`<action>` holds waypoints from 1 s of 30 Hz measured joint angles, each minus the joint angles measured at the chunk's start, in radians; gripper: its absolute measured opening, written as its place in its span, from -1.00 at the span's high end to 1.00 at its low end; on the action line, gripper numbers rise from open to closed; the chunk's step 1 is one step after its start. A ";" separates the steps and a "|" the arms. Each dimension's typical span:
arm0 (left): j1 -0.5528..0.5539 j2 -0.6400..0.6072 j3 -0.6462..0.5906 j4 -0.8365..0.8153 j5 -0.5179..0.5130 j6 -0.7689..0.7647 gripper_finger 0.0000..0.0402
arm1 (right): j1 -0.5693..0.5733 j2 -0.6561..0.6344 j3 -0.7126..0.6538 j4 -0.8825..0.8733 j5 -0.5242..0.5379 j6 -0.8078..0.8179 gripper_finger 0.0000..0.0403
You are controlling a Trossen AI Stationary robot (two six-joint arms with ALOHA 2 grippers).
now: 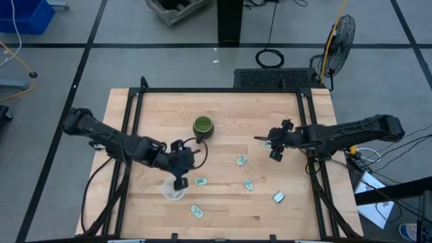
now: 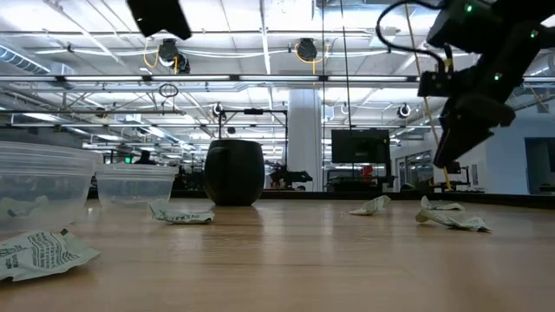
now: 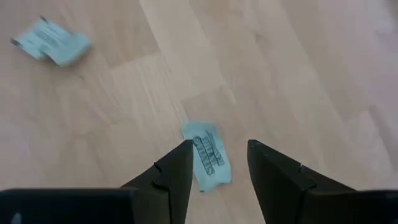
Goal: Pick and place Stevia / Truvia into bins
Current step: Put the green stevia packet into the top transparent container
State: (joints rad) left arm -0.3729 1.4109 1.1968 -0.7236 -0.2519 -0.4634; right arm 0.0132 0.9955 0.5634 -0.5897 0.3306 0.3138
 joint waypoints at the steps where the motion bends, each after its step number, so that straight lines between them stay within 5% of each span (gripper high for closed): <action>1: 0.007 0.000 0.005 0.003 -0.020 0.027 0.88 | 0.000 0.017 -0.011 0.023 0.001 0.000 0.27; 8: 0.061 0.003 0.006 0.017 -0.091 0.150 0.59 | -0.004 0.134 -0.138 0.267 -0.017 -0.006 0.20; 18: 0.116 0.004 0.005 0.018 -0.108 0.174 0.43 | -0.062 0.177 -0.178 0.313 -0.020 0.027 0.04; 30: 0.126 0.004 0.005 0.018 -0.108 0.205 0.43 | -0.066 0.171 -0.255 0.484 -0.041 0.090 0.71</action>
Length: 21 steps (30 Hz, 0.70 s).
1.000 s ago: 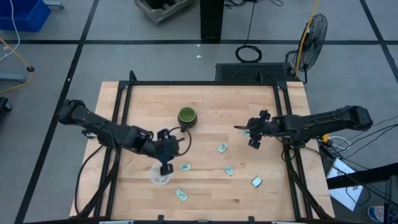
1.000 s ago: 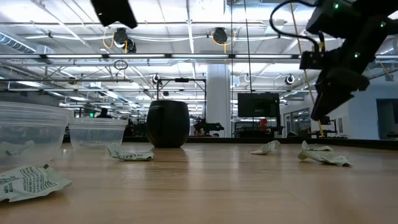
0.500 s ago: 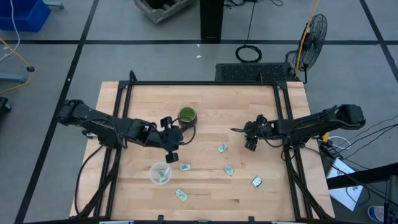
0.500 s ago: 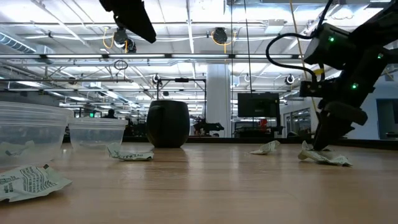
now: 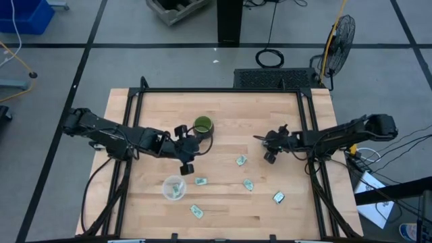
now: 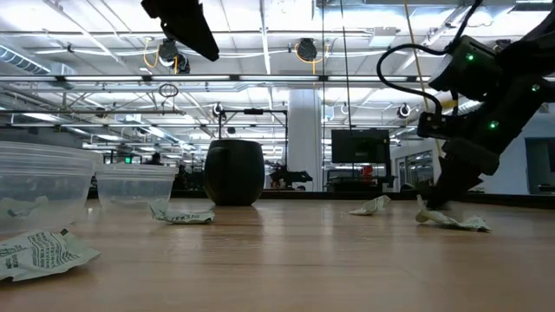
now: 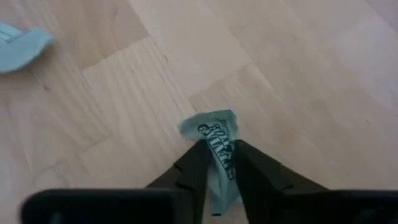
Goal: Pick and place Stevia / Truvia into bins
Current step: Put the green stevia packet into the top transparent container
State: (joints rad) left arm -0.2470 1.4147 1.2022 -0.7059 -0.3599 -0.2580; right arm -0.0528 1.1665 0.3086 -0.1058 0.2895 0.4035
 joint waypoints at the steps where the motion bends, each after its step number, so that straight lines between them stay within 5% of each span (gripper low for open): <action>1: 0.000 0.000 0.000 0.000 0.000 0.002 0.43 | 0.000 -0.002 -0.001 0.025 -0.003 -0.006 0.77; 5: 0.000 0.000 0.000 0.000 0.000 0.001 0.43 | -0.001 -0.008 -0.006 0.145 -0.007 -0.056 0.96; 9: 0.001 0.000 0.000 0.001 -0.008 -0.014 0.43 | 0.000 -0.010 -0.003 0.305 -0.022 -0.091 0.93; 16: 0.028 0.001 0.000 0.006 -0.094 -0.009 0.43 | 0.000 -0.011 -0.003 0.664 -0.239 -0.136 0.97; 21: 0.077 0.001 -0.001 0.054 -0.087 -0.037 0.43 | 0.019 -0.011 -0.001 0.790 -0.206 -0.141 0.95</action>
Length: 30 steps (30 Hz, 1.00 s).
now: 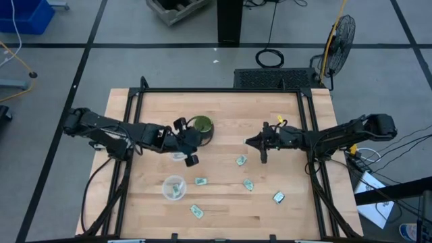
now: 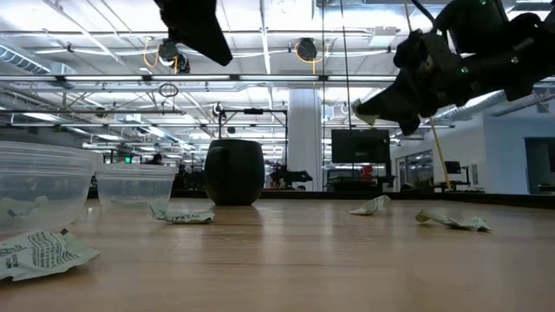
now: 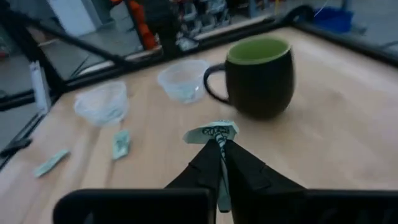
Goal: Pick and place Stevia / Truvia into bins
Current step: Put the green stevia packet into the top transparent container
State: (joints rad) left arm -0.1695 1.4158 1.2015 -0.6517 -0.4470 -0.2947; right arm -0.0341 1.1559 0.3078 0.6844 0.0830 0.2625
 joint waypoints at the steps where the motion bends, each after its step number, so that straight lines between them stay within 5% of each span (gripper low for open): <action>1: 0.010 0.000 0.000 0.022 0.010 -0.003 0.43 | 0.006 0.005 0.006 0.005 0.015 -0.012 0.94; 12: 0.063 0.108 -0.001 0.319 0.150 0.515 0.43 | 0.076 0.157 0.238 -0.095 0.023 -0.154 0.95; 30: 0.065 0.220 0.000 0.449 0.107 0.607 0.43 | 0.060 0.304 0.346 -0.051 0.018 -0.176 0.95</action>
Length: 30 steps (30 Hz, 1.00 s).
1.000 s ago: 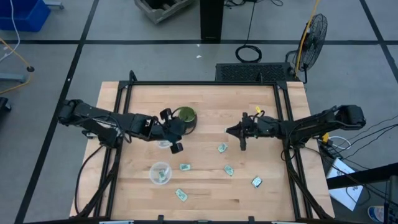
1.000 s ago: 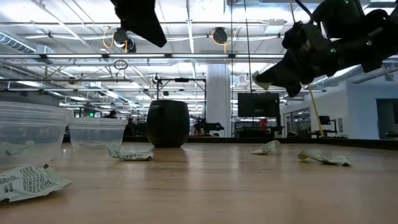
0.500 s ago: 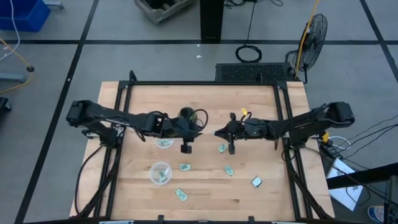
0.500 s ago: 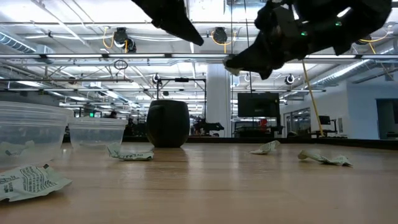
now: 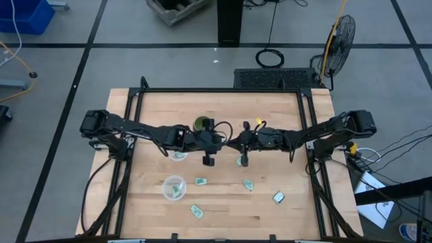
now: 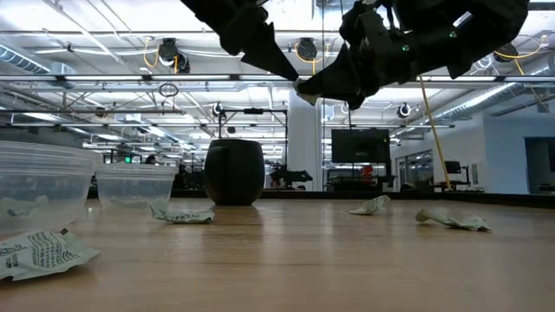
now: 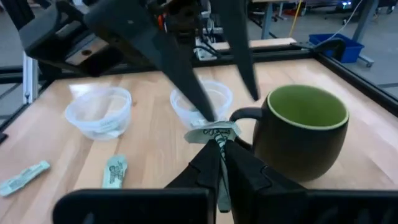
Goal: Pick and place Stevia / Truvia into bins
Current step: Put the green stevia packet into the top transparent container
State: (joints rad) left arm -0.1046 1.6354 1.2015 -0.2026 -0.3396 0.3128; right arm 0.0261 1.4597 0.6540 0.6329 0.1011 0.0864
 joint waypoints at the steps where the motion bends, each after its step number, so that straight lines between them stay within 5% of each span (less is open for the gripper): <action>1: 0.000 0.000 0.000 -0.001 0.021 0.000 0.43 | 0.000 0.000 0.000 0.011 -0.001 -0.001 0.95; 11: 0.000 0.000 0.000 -0.005 0.066 -0.001 0.45 | 0.000 0.000 0.000 0.044 -0.003 -0.013 0.95; 22: -0.001 0.000 0.000 -0.005 0.046 -0.007 0.95 | 0.000 0.000 0.000 0.044 -0.002 -0.024 0.94; 30: -0.001 0.000 0.000 -0.006 0.045 -0.009 0.92 | 0.000 0.000 -0.001 0.044 0.001 -0.050 0.60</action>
State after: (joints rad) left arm -0.1053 1.6356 1.2015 -0.2087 -0.2941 0.3038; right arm 0.0261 1.4593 0.6533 0.6769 0.1024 0.0360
